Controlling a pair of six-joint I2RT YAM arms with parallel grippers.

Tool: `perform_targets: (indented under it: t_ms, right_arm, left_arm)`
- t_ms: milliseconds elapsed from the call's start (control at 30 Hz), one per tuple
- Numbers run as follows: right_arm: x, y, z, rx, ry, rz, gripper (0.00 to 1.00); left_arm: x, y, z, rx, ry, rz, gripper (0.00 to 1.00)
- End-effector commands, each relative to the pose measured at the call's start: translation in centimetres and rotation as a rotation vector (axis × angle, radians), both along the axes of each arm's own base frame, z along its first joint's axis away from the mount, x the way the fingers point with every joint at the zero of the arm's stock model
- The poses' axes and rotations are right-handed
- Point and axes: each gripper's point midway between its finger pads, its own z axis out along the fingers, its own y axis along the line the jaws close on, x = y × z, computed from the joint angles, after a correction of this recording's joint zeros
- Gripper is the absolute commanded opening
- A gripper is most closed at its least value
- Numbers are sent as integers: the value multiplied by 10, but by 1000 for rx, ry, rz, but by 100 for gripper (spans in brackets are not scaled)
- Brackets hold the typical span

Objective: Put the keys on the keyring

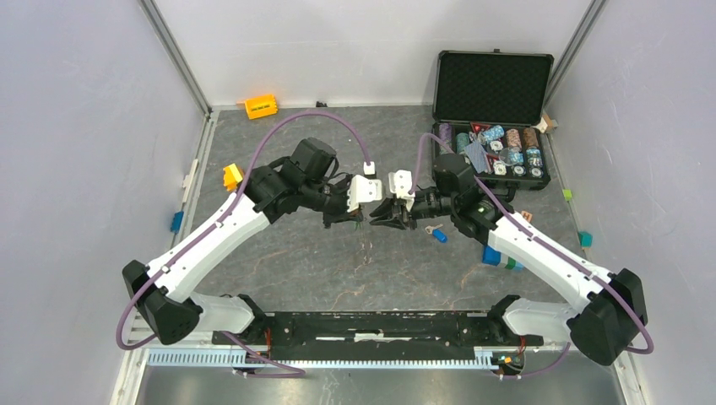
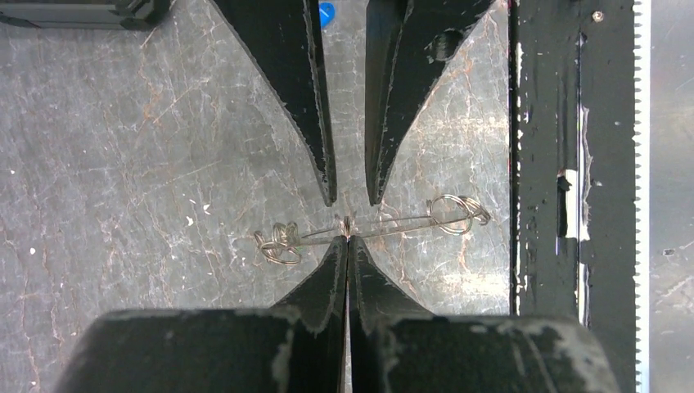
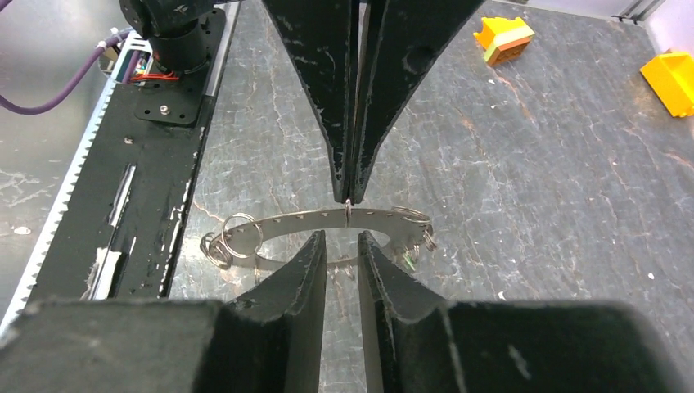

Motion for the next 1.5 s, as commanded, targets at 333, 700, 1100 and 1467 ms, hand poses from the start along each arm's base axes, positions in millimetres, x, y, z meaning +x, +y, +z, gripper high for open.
perform_targets:
  t_ms: [333, 700, 1100, 1467]
  right_arm:
    - [-3, 9, 5, 56, 24, 38, 24]
    - [-3, 8, -4, 41, 30, 35, 19]
    - [2, 8, -6, 41, 29, 4, 0]
    - [3, 1, 10, 68, -15, -20, 0]
  left_arm:
    - [-8, -15, 17, -119, 10, -16, 2]
    - [-8, -16, 18, -138, -3, -20, 2]
    - [-11, -17, 20, -169, -9, -28, 2]
    - [-3, -8, 32, -269, -51, 1, 34]
